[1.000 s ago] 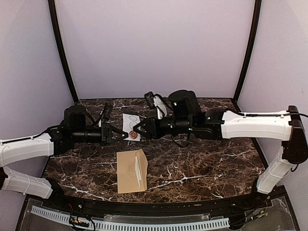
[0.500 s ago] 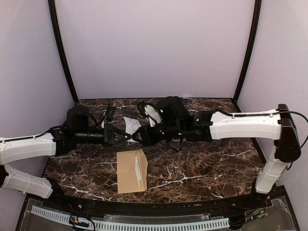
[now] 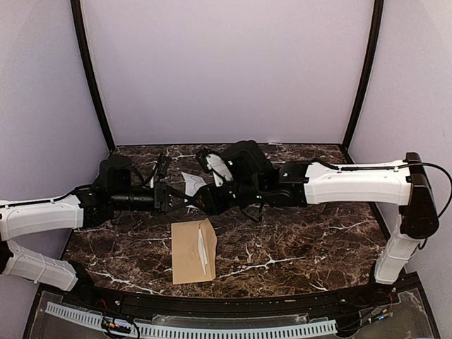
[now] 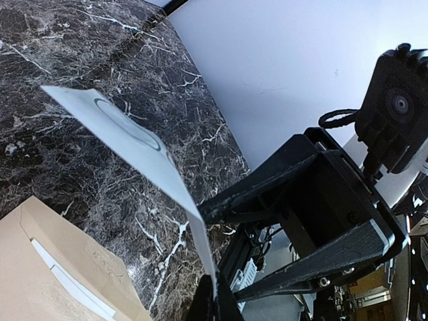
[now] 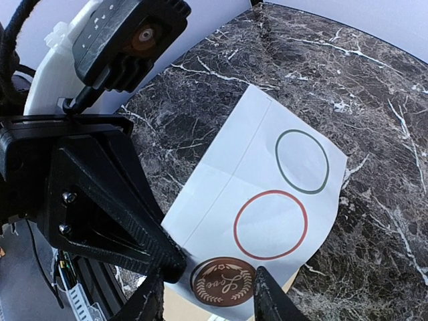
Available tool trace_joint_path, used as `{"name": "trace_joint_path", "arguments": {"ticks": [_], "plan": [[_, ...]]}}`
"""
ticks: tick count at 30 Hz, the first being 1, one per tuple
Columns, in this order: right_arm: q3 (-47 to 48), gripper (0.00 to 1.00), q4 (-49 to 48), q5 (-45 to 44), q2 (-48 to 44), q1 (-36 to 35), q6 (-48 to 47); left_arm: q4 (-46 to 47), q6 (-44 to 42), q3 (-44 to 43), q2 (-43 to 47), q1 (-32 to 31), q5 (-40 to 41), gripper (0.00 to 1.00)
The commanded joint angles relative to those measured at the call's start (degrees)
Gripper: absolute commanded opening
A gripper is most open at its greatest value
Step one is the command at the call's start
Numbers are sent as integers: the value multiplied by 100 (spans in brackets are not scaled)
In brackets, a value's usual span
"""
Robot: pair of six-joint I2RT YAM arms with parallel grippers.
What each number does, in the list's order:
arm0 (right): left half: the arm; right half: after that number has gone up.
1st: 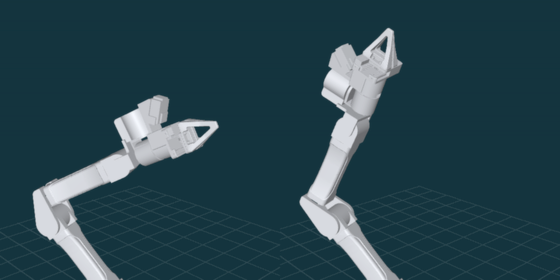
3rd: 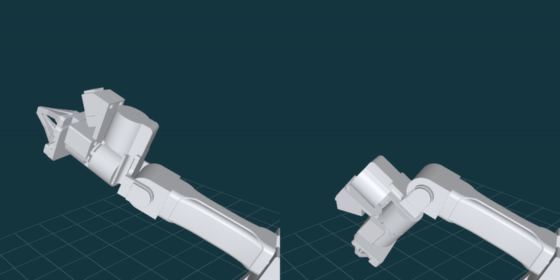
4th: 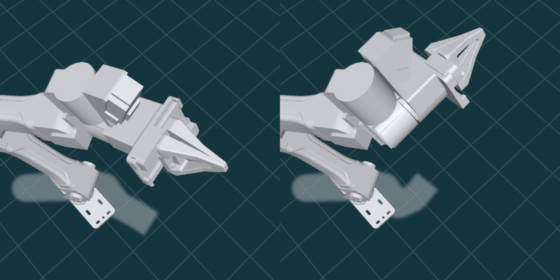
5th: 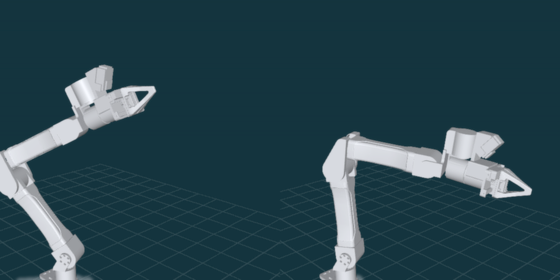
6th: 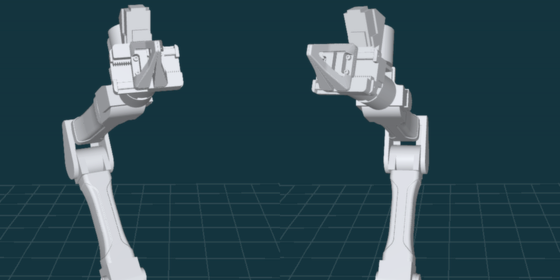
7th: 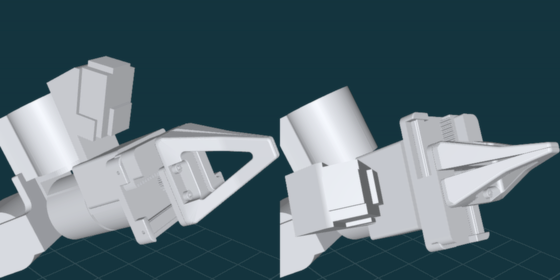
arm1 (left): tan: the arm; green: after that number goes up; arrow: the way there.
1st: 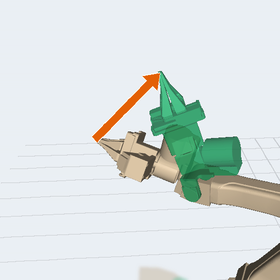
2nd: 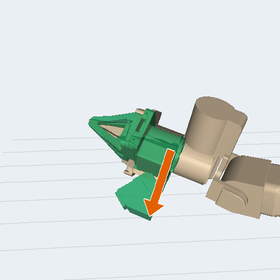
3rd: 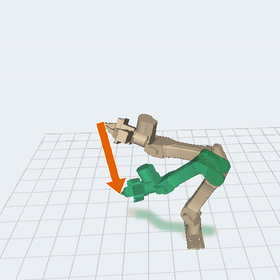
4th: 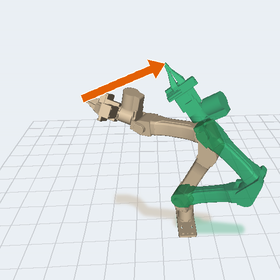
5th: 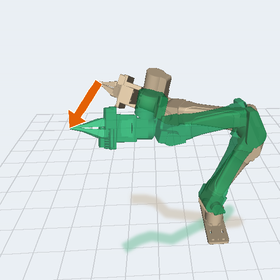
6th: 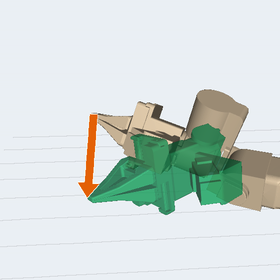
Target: Place the letter into the envelope and seal it
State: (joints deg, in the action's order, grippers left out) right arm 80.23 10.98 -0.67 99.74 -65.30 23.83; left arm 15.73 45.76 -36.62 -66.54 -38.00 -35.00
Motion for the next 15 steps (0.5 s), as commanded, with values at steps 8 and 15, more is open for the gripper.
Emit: {"name": "trace_joint_path", "arguments": {"ticks": [8,15], "plan": [[220,32,133,-394,114,-88,-89,177,6,-115,54,-41,-121,0],[230,27,211,-489,133,-88,-90,170,7,-117,71,-41,-116,0]]}}
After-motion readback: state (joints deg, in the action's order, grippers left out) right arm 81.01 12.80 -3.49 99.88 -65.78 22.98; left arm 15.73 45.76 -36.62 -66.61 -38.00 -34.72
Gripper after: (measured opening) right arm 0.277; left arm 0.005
